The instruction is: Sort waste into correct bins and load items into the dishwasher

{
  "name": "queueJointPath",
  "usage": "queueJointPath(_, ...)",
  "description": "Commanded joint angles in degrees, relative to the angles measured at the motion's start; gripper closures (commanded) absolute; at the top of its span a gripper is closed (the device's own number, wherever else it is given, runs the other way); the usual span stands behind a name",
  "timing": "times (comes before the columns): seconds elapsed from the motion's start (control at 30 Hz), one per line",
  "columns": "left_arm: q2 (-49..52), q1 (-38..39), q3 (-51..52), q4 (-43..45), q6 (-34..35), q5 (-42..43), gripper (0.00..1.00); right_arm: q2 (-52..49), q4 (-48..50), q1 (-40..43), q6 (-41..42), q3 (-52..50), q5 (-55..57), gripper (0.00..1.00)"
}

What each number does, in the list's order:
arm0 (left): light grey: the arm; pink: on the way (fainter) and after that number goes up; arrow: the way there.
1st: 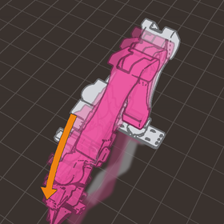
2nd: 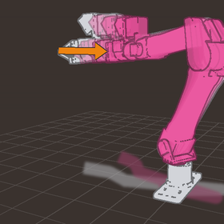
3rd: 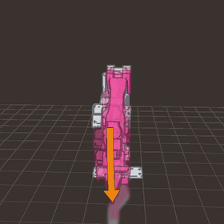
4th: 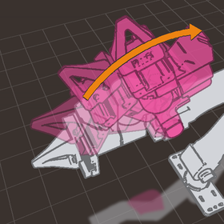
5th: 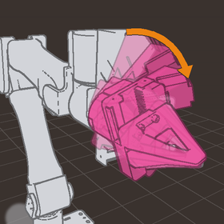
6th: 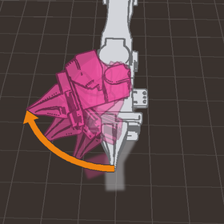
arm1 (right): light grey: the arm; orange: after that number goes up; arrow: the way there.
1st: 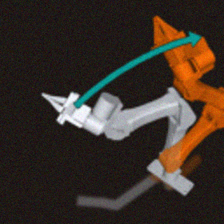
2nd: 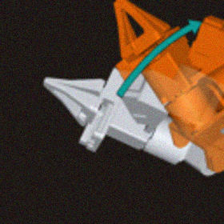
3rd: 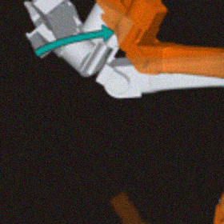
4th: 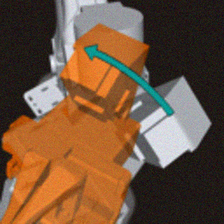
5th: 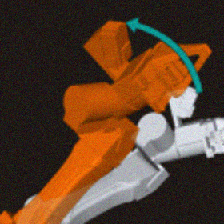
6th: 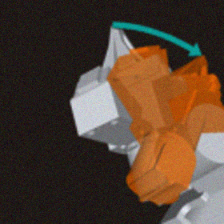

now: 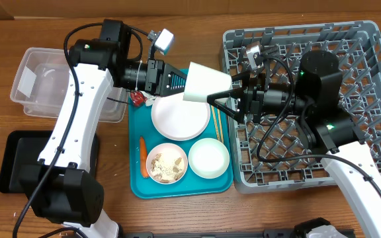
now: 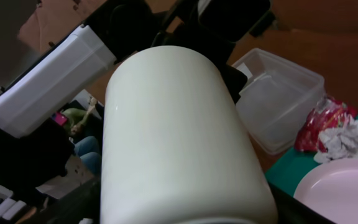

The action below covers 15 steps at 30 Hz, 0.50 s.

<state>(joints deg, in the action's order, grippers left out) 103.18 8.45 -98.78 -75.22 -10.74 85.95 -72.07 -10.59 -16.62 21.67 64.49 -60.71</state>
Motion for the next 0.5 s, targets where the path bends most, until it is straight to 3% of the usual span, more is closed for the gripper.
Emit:
queueJointPath(0.0,-0.11,-0.04,-0.68,0.02,-0.76,0.11,0.96,0.70,1.14,-0.07,1.18,0.79,-2.80,0.35)
queueJointPath(0.07,-0.11,-0.04,-0.68,0.02,-0.79,0.09,0.95,0.70,1.09,0.00,1.14,0.79,-2.82,0.39)
queueJointPath(0.1,-0.11,-0.04,-0.68,0.04,-0.79,0.09,0.89,0.70,1.07,0.13,1.05,0.79,-2.82,0.39)
queueJointPath(0.17,-0.11,-0.07,-0.68,0.02,-0.76,0.07,0.55,0.92,1.05,0.55,1.05,0.79,-2.78,0.45)
queueJointPath(0.2,-0.11,-0.11,-0.68,0.04,-0.76,0.04,0.28,1.16,0.87,0.90,1.05,0.79,-2.67,0.45)
queueJointPath(0.23,-0.11,-0.22,-0.68,0.07,-0.79,0.04,0.09,1.49,0.44,1.38,1.03,0.81,-2.23,0.45)
queueJointPath(0.27,-0.11,-0.31,-0.68,0.13,-0.76,0.04,0.00,2.01,-0.48,2.05,1.05,0.81,-1.16,0.46)
queueJointPath(0.47,-0.11,-2.34,-0.68,0.50,-0.35,-0.42,0.00,7.02,-13.53,6.80,0.83,0.92,12.85,0.48)
